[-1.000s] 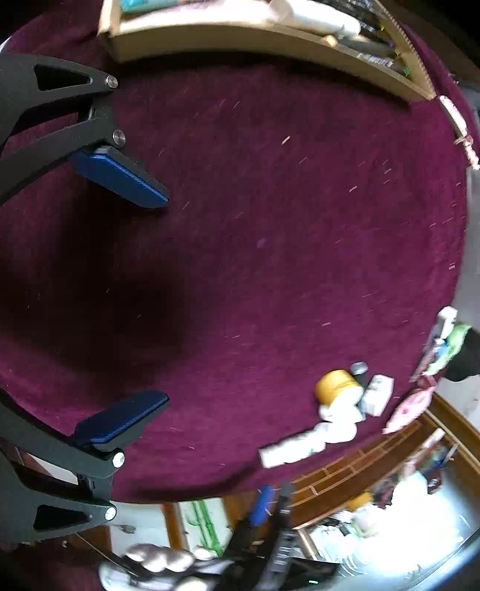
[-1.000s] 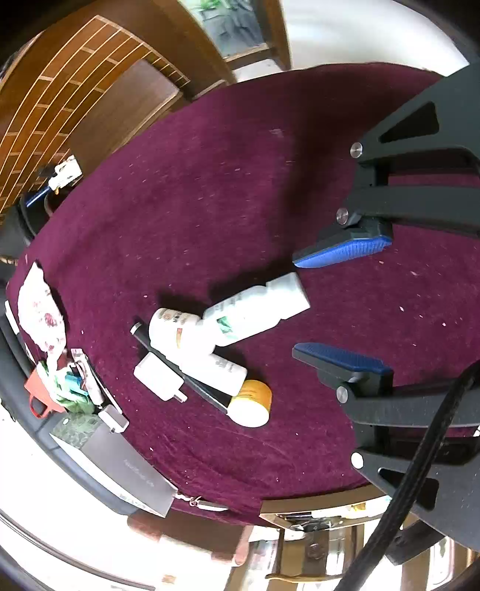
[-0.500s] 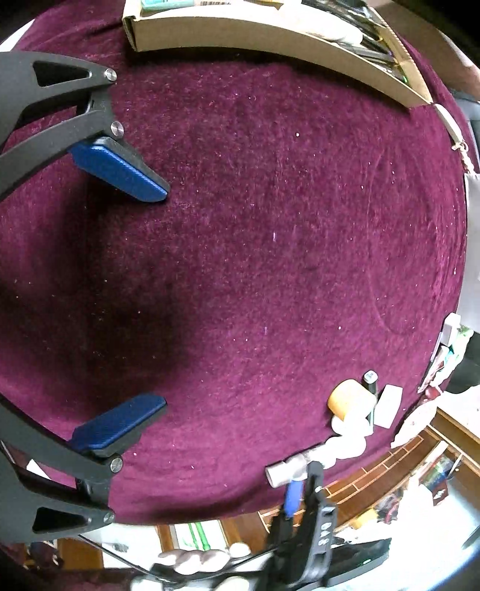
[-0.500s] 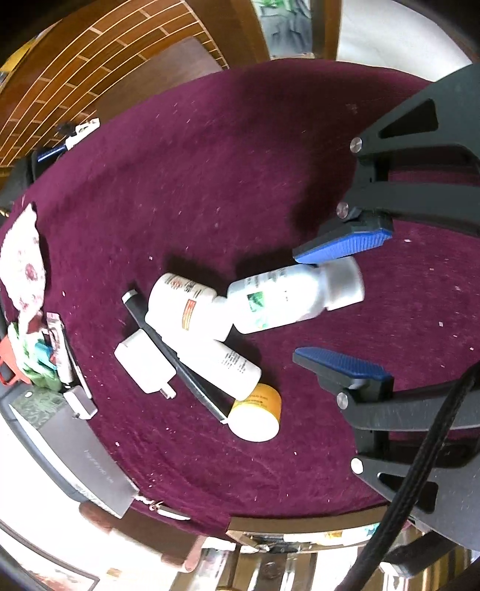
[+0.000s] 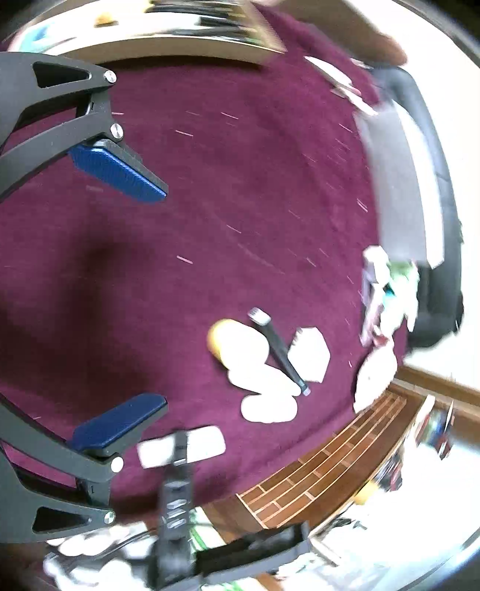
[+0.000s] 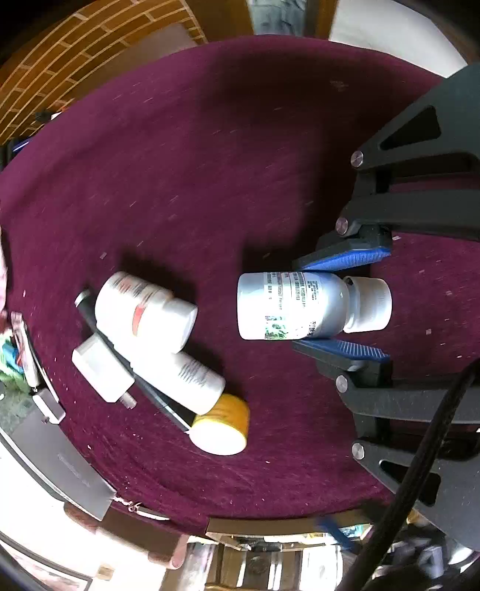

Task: Organize objects
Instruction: 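Grasp a white bottle with right tool while left tool grasps the yellow-lidded tin, then carry the white bottle and yellow-lidded tin toward the cardboard tray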

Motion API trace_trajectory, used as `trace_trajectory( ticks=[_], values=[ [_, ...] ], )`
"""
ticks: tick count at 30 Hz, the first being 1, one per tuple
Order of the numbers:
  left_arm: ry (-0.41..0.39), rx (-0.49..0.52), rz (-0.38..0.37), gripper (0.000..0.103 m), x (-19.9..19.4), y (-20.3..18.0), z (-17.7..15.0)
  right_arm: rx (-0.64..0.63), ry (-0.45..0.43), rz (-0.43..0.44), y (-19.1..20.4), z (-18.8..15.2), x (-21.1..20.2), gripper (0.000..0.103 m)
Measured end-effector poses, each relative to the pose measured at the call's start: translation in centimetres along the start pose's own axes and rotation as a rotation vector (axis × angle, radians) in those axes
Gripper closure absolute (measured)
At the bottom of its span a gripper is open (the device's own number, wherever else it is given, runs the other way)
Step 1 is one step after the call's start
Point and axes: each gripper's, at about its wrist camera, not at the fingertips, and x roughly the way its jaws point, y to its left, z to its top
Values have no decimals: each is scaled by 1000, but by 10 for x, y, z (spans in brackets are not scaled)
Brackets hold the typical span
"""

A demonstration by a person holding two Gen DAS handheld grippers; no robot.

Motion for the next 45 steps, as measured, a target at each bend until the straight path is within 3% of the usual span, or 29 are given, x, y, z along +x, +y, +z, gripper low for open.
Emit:
trace_trajectory(
  ticks=[8,17,24,33,41,45],
  values=[
    [14,171,18,3,59,-30,36,31,-5,36,-14,-12,-6,72],
    [46,158,22,8,83,-32,51,52,-14,66,-17,-8,-5,72],
    [91,103,-20,69,89,-31,55,45,-13,49,-14,-8,-5,72],
    [109,36,-30,69,70,-18,41,28,-21,19,-9,-8,-4,72],
    [83,16,-31,69,27,-15,18,-23,-30,-38,0,-9,-3,71],
    [44,43,4,69,-2,-19,4,0,-52,6,-5,-14,-6,71]
  ],
)
